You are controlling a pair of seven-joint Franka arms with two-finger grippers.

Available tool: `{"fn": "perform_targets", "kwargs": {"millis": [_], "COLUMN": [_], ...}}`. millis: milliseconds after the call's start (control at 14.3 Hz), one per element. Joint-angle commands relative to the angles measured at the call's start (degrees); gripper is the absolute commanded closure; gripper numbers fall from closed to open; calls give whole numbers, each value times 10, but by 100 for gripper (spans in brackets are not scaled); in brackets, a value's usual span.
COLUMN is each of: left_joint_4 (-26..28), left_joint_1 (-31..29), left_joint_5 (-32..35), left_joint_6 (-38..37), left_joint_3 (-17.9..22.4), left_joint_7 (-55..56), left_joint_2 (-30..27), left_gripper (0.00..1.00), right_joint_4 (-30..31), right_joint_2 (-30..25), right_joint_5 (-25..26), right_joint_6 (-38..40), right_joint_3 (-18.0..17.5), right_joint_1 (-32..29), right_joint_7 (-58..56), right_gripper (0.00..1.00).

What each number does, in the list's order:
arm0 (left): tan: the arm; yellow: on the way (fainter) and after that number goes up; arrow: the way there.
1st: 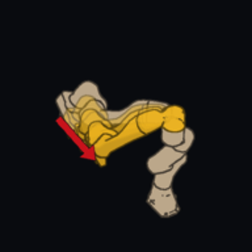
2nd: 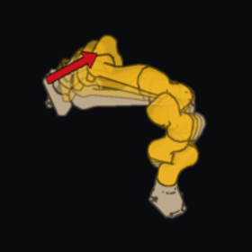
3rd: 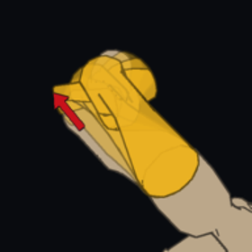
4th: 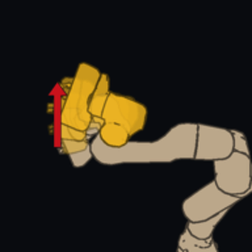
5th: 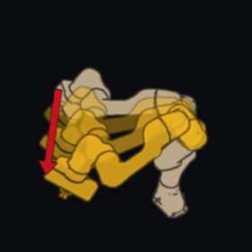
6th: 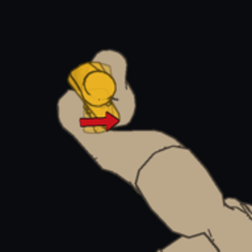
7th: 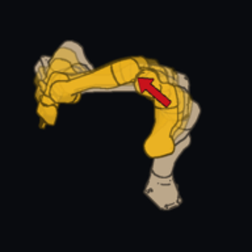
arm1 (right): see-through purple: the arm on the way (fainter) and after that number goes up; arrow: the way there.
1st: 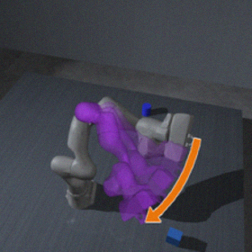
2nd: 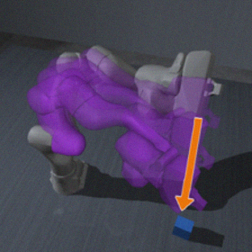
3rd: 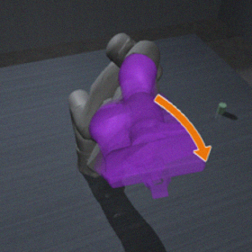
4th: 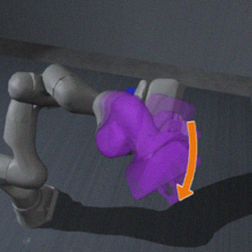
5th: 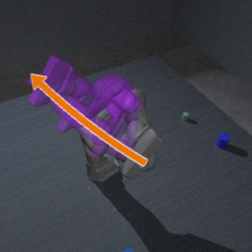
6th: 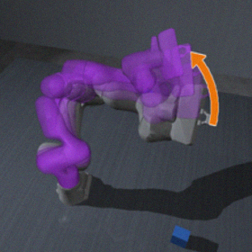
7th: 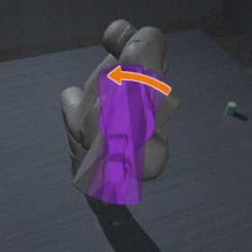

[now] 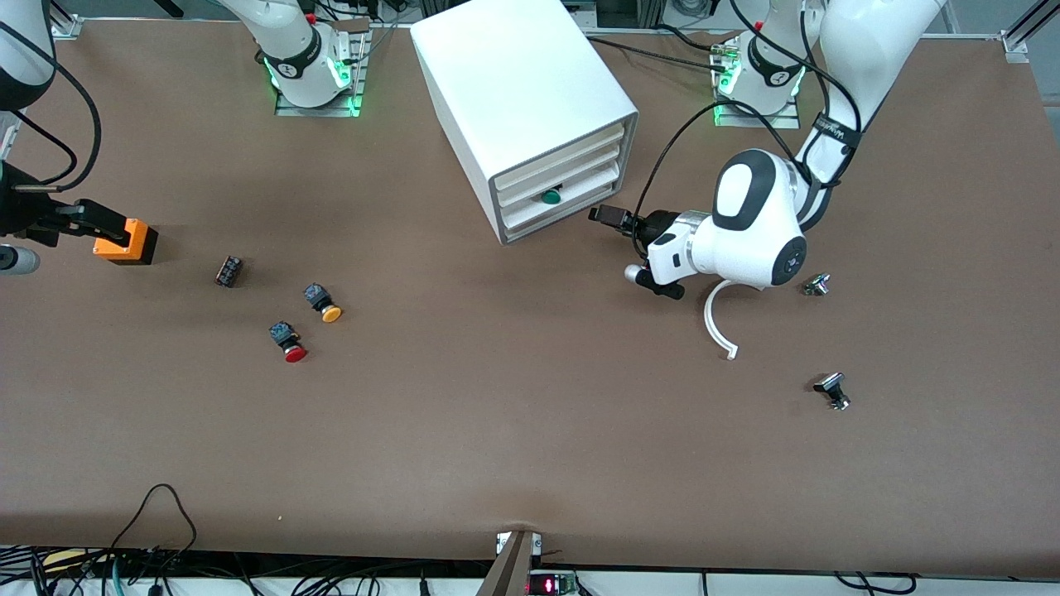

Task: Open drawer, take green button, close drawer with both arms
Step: 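Reach the left gripper to the drawer handle, then grasp the drawer handle with the left gripper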

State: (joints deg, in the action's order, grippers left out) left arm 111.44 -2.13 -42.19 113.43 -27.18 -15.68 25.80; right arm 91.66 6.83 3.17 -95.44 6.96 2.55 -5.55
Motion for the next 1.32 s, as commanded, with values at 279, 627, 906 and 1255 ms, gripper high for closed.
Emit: {"fn": "perform_targets", "kwargs": {"millis": [279,627,906,1255], "left_joint_4": [34,55,85,112], "left_joint_1": [-21,-21,-15,-15], "left_joint_5": [-118,-132,-156,-180], "left_joint_6": [10,29,71,76], "left_joint_3": [-2,-2,-12,-18], "left_joint_7": [-231,-326,-362,-376], "left_joint_2": [34,59,68,79], "left_gripper": [0,0,0,2], "right_joint_4": [-3,-3,-3,-3], "right_joint_2": [5,6,6,6], "right_joint_5": [2,2,2,2], "right_joint_6": [6,6,6,6], "right_joint_3": [-3,-3,-3,-3], "right_joint_1": [-1,-1,-1,-1], "right_joint_7": [-15,-17,-17,-17], "right_gripper": [0,0,0,0]}}
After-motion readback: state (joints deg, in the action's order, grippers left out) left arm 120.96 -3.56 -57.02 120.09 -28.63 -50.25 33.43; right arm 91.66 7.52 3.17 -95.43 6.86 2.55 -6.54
